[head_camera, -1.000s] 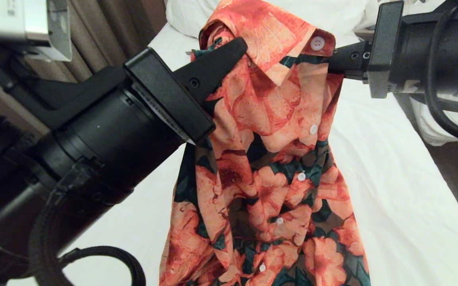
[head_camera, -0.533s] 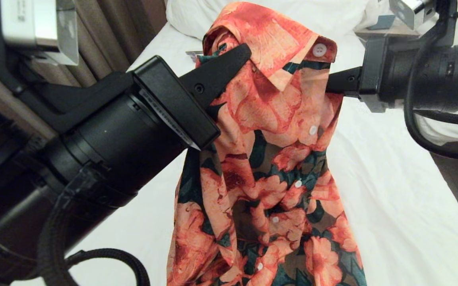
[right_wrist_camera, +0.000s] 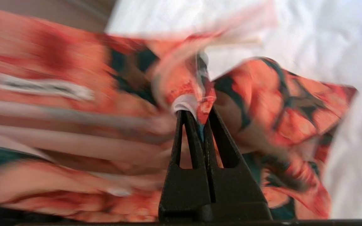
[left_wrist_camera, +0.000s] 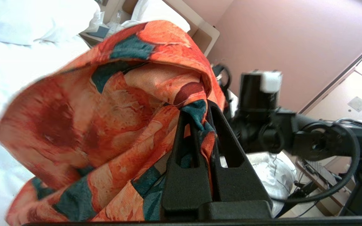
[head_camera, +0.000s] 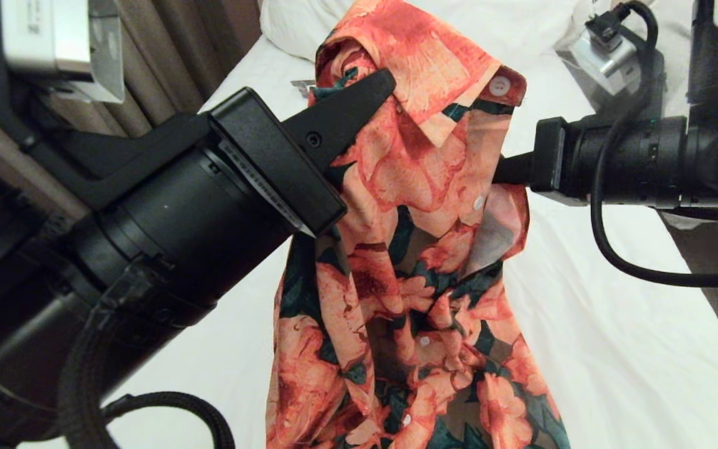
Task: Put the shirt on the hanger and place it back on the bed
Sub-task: Take the clothes hanger out of the clothes
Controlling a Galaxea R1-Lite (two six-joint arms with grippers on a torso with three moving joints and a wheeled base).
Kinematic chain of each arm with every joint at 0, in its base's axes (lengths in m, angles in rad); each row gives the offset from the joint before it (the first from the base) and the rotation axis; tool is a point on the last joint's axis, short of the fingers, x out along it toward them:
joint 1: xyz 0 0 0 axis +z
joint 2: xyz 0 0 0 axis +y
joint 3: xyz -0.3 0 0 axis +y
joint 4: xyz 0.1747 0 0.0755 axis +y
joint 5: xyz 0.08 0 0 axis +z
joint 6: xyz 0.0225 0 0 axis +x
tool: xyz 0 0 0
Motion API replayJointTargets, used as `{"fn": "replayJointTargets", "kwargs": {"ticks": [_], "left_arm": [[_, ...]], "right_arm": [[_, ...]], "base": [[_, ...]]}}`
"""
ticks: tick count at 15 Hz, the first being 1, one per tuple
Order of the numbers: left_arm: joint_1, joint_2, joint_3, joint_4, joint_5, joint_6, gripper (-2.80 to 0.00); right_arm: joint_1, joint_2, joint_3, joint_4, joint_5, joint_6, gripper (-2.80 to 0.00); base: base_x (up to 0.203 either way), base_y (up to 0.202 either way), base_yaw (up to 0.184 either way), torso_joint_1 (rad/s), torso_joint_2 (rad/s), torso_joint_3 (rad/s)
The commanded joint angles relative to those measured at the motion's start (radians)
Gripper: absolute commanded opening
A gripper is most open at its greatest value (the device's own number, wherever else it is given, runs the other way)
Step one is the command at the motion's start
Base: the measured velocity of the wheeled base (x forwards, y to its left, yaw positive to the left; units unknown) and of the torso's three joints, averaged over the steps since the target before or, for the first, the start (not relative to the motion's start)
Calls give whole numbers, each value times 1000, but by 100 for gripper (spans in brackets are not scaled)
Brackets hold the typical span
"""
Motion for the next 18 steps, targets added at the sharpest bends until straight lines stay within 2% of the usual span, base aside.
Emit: {"fn": "replayJointTargets", "kwargs": {"ticks": [1,6,11,12,18], "left_arm": [[-1,1,0,-7,1,-2,-280],[-1,1,0,-7,1,-2,-280],[-1,2,0,-7,1,-2,-280],[-1,2,0,-7,1,-2,-280],[-1,4,0,-7,1,-2,-280]], "right_arm": [[1,21,16,0,-7,-1,-280],[1,52,14,1,-43,-36,-280],[1,51,14,1,-44,-41,-280],[1,51,14,-1,-44,-41,0],[-8,57,2,25,-51,-41,0]], "base": [[0,0,0,0,0,0],[0,0,0,0,0,0],[0,0,0,0,0,0],[0,0,0,0,0,0],[0,0,0,0,0,0]]}}
